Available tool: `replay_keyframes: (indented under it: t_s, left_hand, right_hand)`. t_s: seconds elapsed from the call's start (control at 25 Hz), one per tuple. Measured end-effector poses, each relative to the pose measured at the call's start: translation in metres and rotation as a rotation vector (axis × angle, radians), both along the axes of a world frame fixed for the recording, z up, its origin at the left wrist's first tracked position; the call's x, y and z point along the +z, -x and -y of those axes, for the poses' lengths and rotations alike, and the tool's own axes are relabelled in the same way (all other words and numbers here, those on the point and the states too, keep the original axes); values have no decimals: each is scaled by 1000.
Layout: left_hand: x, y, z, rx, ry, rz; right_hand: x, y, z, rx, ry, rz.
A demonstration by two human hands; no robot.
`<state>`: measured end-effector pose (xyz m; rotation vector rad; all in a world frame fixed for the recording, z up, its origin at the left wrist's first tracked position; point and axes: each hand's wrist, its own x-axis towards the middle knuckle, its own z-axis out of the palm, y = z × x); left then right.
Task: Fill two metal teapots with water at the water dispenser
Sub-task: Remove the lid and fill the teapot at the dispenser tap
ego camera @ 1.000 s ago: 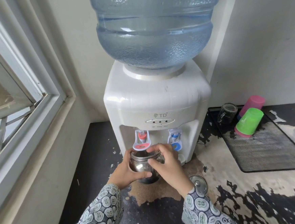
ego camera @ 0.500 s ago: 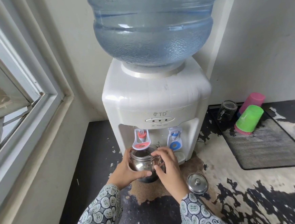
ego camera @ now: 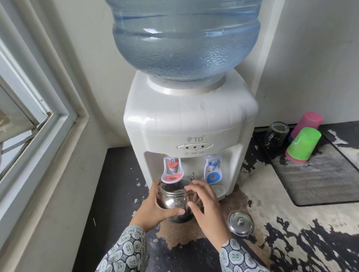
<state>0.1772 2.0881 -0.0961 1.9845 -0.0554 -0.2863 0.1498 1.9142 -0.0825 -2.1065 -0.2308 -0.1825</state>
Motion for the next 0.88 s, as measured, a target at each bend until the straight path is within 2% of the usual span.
replay_keyframes:
  t_s: [0.52,0.88]
  left_hand:
    - [3,1,1,-2,-4,-4]
    - [4,1,1,2,3,1]
  right_hand:
    - [-10,-2,9,40,132,39]
    - [-15,14,8,92,145,46]
